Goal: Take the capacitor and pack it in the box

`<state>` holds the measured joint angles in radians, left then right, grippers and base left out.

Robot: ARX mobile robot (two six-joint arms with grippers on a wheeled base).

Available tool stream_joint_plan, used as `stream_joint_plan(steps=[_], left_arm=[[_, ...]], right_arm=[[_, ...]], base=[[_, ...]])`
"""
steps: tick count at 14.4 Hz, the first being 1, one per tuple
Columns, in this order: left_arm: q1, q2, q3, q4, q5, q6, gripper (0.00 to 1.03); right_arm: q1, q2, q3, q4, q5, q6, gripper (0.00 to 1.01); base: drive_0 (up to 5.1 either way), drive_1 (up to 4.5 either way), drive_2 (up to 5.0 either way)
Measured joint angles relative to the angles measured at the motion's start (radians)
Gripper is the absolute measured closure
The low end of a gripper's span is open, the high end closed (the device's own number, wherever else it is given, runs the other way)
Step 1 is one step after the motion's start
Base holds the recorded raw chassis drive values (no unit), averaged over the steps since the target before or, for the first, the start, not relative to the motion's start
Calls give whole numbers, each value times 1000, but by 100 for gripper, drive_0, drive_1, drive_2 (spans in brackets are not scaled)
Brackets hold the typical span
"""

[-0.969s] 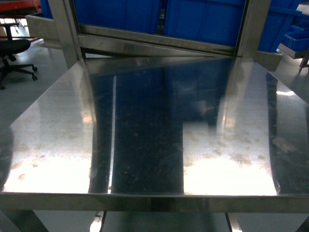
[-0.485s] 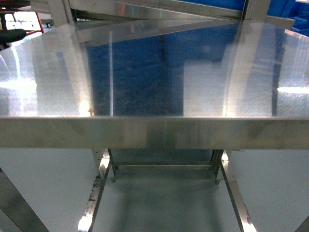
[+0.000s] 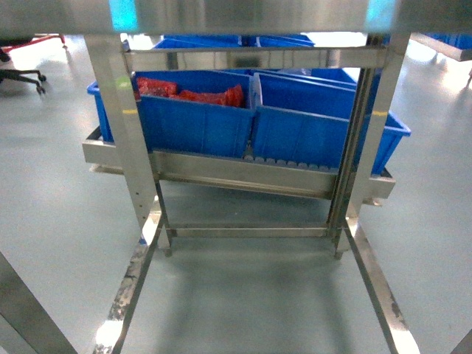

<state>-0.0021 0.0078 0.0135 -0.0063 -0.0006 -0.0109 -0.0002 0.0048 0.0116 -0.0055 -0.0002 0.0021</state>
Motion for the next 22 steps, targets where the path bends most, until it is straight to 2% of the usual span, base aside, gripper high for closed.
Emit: stream_joint_plan(steps=[15,22], left_arm=[[0,0,0,-1,0,0,59],[1,0,0,-1,1,1,59]], right_arm=[[0,0,0,0,0,0,3],[0,0,0,0,0,0,3]], base=[[0,0,0],[-482,253,253]])
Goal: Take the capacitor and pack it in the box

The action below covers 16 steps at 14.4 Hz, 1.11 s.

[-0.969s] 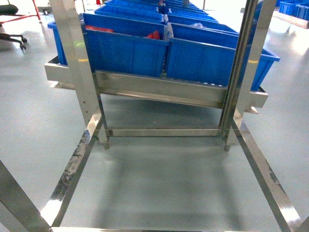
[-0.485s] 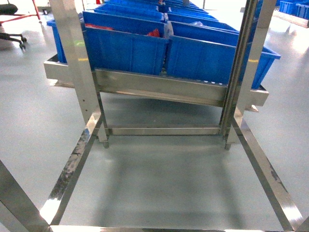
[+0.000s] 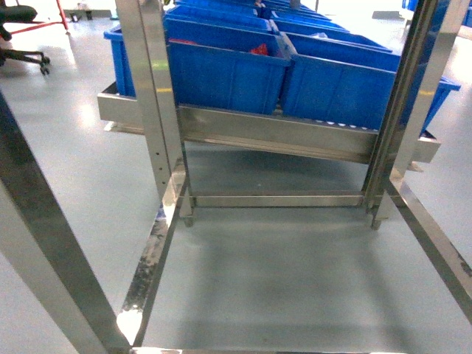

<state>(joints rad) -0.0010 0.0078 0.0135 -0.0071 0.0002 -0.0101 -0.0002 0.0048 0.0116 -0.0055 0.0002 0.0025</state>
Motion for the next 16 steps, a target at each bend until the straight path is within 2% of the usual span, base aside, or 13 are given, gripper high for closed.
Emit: stream_joint_plan(steps=[16], left_arm=[[0,0,0,2,-2,0,59]], right_arm=[[0,0,0,1,0,0,3]], base=[[-475,257,257]])
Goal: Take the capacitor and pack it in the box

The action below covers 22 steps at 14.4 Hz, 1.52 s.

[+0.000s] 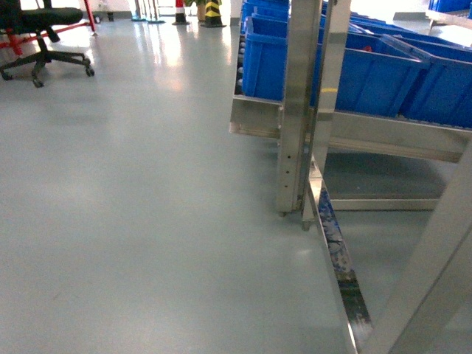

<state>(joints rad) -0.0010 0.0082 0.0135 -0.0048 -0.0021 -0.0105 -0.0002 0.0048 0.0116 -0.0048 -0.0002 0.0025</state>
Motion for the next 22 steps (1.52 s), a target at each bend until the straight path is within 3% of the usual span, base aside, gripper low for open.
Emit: stream_joint_plan(steps=[22], left_arm=[[0,0,0,-2,0,0,59]], right_arm=[[0,0,0,-2,0,0,3]], base=[[-483,253,253]])
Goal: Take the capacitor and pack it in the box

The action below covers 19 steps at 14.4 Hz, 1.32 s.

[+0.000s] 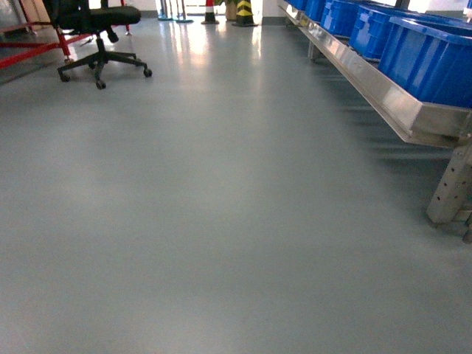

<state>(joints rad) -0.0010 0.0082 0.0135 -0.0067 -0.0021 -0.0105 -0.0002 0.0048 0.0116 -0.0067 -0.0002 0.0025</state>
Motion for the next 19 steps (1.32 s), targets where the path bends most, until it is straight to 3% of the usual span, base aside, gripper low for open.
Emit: stream_joint_plan(steps=[19], left_arm=[[0,0,0,1,-1,0,59]], right_arm=[[0,0,0,8,0,0,3]], base=[[-500,245,245]])
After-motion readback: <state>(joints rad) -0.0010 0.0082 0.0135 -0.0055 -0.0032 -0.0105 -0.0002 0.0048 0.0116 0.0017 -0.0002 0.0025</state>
